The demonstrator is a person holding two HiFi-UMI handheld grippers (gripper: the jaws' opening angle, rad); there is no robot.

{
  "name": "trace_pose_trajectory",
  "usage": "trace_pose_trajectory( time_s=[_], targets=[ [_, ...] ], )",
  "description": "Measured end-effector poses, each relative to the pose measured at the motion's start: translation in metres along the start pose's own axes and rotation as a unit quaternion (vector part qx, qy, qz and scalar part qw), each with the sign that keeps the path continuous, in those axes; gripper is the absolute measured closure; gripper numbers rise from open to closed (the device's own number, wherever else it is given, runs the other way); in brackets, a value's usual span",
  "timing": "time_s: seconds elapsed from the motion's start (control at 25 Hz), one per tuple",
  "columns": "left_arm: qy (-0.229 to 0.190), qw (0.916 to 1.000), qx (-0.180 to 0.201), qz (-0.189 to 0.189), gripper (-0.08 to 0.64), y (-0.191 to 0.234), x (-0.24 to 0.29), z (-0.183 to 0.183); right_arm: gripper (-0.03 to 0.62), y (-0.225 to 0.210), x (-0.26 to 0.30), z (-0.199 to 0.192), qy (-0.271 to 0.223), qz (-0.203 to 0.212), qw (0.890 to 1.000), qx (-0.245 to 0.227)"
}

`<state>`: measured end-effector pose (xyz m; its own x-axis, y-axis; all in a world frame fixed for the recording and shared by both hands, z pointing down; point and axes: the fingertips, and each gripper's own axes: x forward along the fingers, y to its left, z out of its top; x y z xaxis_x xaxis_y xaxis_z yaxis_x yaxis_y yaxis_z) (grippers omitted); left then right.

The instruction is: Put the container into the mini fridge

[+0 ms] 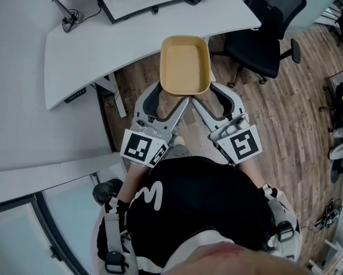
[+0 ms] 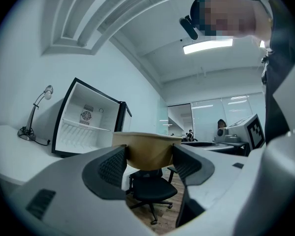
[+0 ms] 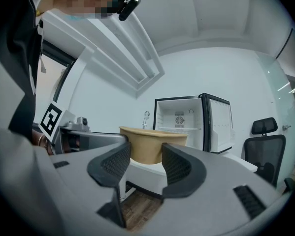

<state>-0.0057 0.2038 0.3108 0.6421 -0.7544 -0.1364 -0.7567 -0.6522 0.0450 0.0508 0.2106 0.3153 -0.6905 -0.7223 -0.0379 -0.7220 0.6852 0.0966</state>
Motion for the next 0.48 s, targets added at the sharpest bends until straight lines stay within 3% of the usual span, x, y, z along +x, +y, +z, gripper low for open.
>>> trace_pose_trajectory(
  time_s=[0.48],
  targets=[
    [-0.001, 1.0000, 0.004, -0.004, 0.264, 0.066, 0.025, 0.002, 0.388, -0.018, 0.068, -0.002, -0.005, -0.006, 1.000, 0.003]
  ],
)
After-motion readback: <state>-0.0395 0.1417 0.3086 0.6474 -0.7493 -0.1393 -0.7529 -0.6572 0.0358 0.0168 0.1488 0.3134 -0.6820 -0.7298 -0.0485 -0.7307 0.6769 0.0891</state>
